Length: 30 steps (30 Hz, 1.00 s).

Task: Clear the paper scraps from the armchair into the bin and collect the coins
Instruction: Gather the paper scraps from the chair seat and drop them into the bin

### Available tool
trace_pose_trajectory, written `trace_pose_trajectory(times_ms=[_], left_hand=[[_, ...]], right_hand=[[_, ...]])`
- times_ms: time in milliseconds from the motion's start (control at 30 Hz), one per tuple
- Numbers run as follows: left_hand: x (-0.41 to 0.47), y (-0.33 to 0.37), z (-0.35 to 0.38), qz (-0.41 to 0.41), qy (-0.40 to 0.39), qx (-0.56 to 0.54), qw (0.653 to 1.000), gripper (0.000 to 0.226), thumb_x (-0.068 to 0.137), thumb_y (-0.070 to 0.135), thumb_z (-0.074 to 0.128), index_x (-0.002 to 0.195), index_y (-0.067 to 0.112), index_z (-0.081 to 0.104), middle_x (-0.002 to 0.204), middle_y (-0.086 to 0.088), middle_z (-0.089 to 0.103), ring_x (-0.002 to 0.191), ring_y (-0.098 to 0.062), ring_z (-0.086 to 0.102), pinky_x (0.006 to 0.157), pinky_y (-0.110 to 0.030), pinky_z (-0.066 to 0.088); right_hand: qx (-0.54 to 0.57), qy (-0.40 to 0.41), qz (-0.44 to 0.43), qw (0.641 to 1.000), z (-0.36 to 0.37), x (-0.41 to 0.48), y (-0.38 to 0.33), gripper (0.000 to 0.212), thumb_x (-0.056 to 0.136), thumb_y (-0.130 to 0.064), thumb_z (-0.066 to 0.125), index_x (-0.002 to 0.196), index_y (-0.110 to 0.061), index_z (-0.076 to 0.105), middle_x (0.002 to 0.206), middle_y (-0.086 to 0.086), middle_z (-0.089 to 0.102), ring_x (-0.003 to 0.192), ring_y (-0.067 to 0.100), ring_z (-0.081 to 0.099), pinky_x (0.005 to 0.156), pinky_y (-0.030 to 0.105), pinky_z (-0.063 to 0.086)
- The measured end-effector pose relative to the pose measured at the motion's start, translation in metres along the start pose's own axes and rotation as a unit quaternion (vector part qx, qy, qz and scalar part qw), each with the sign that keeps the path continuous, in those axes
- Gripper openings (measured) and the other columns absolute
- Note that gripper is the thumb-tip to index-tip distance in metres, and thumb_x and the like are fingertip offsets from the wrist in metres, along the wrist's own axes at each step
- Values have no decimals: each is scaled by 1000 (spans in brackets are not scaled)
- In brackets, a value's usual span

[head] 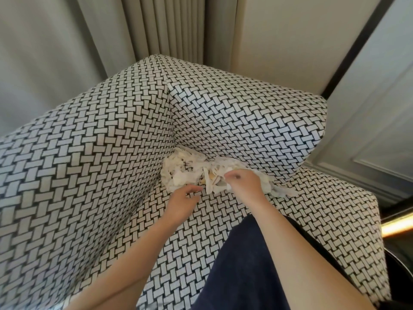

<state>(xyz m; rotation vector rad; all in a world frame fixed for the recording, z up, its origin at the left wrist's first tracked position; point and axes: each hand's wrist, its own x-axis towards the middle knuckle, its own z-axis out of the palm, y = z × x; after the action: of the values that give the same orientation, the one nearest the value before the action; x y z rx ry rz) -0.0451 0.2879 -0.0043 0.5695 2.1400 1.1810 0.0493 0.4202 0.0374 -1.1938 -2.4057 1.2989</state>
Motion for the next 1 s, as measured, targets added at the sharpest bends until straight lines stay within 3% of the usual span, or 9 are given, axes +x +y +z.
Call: trace_pose_trajectory(times_ms=[100, 167, 233, 300, 433, 567, 700, 767, 1000], left_hand=[[4, 1, 12, 35, -19, 38, 998, 39, 91, 7, 52, 126, 22, 55, 135, 5, 42, 72, -1, 53, 56, -6, 44], [9, 0, 21, 69, -22, 96, 993, 46, 89, 7, 53, 132, 25, 49, 144, -1, 34, 116, -12, 48, 96, -19, 43], [15, -1, 30, 76, -24, 141, 987, 54, 88, 7, 53, 137, 28, 43, 152, -1, 21, 139, -22, 22, 112, -31, 25], [20, -1, 36, 84, -27, 179, 980, 60, 88, 9, 54, 142, 29, 35, 156, 2, 10, 143, -25, 13, 112, -31, 20], [31, 5, 45, 99, -17, 272, 957, 60, 92, 25, 54, 145, 32, 27, 158, 5, 6, 140, -31, 14, 111, -42, 25], [41, 7, 49, 84, -1, 299, 950, 61, 90, 25, 57, 144, 27, 28, 156, 1, 11, 136, -31, 19, 108, -40, 30], [49, 4, 46, 80, 33, 296, 951, 55, 91, 23, 56, 142, 20, 35, 148, -5, 28, 128, -28, 33, 102, -38, 39], [52, 4, 43, 88, 43, 312, 945, 47, 93, 20, 52, 139, 18, 41, 136, -8, 43, 119, -28, 44, 96, -37, 44], [50, 5, 34, 111, 62, 337, 933, 28, 96, 4, 41, 107, 7, 66, 93, -12, 67, 83, -26, 62, 77, -35, 52]], right_hand=[[52, 74, -10, 996, -6, 1, -1, 23, 91, -12, 51, 106, -10, 69, 109, 1, 68, 94, 8, 59, 82, 18, 42], [91, 113, -2, 989, -7, 1, 1, 20, 89, -8, 53, 101, -12, 69, 108, 3, 68, 80, 6, 58, 72, 17, 45], [146, 142, 21, 979, -8, 0, 3, 19, 86, -5, 55, 98, -14, 67, 106, 2, 67, 60, 2, 52, 55, 15, 45], [200, 175, 34, 963, -10, -2, 2, 19, 84, -1, 56, 97, -12, 65, 106, 0, 65, 61, -1, 54, 60, 18, 49], [261, 214, 38, 941, -15, -6, 1, 19, 87, 2, 54, 100, -7, 63, 98, -4, 59, 60, -17, 57, 57, 3, 46], [290, 213, 67, 930, -14, -7, -1, 18, 85, 0, 56, 94, -13, 64, 94, -5, 64, 82, 2, 63, 87, 31, 54], [288, 199, 74, 934, -15, -7, -1, 20, 87, 0, 54, 101, -10, 65, 96, -4, 63, 65, -1, 60, 66, 17, 53], [283, 197, 78, 936, -14, -7, -1, 22, 87, 0, 54, 102, -10, 66, 92, -5, 63, 62, 11, 60, 65, 22, 53], [280, 201, 79, 936, -13, -4, 2, 20, 88, -2, 54, 100, -11, 67, 82, -17, 57, 65, -4, 53, 57, 12, 47]])
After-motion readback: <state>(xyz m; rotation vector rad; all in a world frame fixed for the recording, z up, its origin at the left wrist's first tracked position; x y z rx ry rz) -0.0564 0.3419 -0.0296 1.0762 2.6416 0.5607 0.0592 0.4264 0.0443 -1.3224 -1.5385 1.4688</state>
